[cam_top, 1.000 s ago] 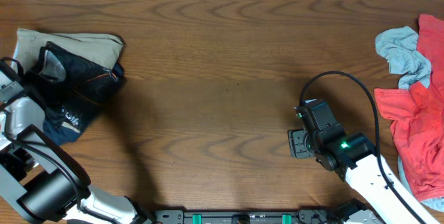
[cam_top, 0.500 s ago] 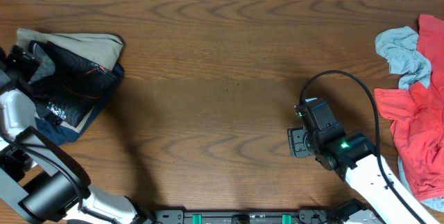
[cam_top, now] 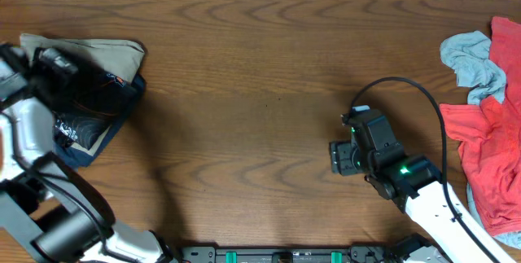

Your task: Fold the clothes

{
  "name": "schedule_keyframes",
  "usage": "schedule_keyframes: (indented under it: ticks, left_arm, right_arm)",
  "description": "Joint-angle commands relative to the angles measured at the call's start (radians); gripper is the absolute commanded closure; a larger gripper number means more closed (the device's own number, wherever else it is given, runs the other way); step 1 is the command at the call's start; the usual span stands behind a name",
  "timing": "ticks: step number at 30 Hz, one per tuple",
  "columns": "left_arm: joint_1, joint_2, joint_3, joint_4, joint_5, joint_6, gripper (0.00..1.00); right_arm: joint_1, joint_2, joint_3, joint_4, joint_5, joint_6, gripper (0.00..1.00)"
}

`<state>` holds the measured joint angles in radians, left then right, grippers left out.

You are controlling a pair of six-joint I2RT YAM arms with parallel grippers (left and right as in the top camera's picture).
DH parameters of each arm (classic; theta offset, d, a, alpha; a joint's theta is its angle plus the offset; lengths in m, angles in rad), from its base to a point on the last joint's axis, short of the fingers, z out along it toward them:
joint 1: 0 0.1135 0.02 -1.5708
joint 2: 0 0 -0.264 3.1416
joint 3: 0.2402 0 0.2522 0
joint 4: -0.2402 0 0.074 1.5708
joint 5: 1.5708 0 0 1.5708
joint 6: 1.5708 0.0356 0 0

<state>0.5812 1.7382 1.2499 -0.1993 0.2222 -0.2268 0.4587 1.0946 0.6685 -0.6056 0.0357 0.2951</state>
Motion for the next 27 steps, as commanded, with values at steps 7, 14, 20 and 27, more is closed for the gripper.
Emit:
schedule_keyframes:
  ticks: [7,14,20,27]
  left_arm:
    - [-0.351,-0.076,0.014,-0.255,0.031,0.07,0.02]
    - [-0.51,-0.076,0.014,-0.67,0.024,0.07,0.02]
    - [-0.506,-0.078,0.014,-0.988,-0.006,0.07,0.02]
    - [-0.511,-0.241,-0.043,-1.052,-0.056,0.077,0.02]
  right_arm:
    - [-0.173,-0.009,0.014,0.117,-0.167,-0.005,0.21]
    - [-0.407,-0.007,0.014,0.054,-0.272,-0.066,0.01]
    - [-0.514,0.002,0.014,-0.121,-0.272,-0.121,0.01]
    - [-0.528,-0.024,0.014,-0.263,-0.272,-0.135,0.01]
